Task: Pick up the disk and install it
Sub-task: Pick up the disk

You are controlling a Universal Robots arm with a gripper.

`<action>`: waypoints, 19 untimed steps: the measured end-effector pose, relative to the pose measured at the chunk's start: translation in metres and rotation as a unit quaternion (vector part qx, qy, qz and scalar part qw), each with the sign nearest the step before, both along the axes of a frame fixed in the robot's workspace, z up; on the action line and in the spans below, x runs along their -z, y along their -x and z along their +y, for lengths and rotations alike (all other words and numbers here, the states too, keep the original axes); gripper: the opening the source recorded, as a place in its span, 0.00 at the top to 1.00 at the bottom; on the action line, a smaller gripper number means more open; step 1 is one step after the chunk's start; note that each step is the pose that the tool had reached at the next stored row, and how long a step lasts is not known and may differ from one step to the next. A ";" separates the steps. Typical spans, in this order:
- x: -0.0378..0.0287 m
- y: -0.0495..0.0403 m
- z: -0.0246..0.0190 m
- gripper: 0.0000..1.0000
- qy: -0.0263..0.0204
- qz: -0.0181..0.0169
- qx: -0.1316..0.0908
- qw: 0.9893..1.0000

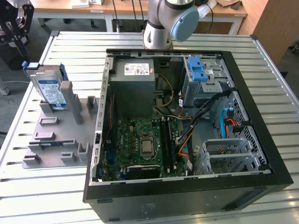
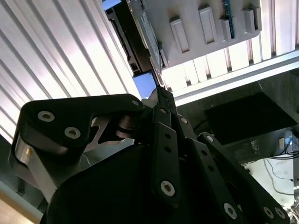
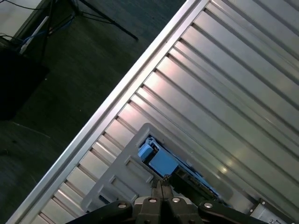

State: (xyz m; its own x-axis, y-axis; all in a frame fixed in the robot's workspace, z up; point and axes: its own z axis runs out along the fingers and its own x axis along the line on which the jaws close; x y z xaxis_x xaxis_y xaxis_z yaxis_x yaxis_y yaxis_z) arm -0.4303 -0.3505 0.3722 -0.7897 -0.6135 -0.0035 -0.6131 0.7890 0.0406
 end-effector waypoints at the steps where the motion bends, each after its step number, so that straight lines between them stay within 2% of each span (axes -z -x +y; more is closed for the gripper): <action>1: 0.0000 0.0000 0.0000 0.90 0.000 0.000 -0.003 1.000; 11: 0.0000 0.0000 0.0000 0.90 0.000 0.000 -0.034 0.999; 19: 0.0000 0.0000 0.0000 0.90 0.000 0.000 -0.062 0.998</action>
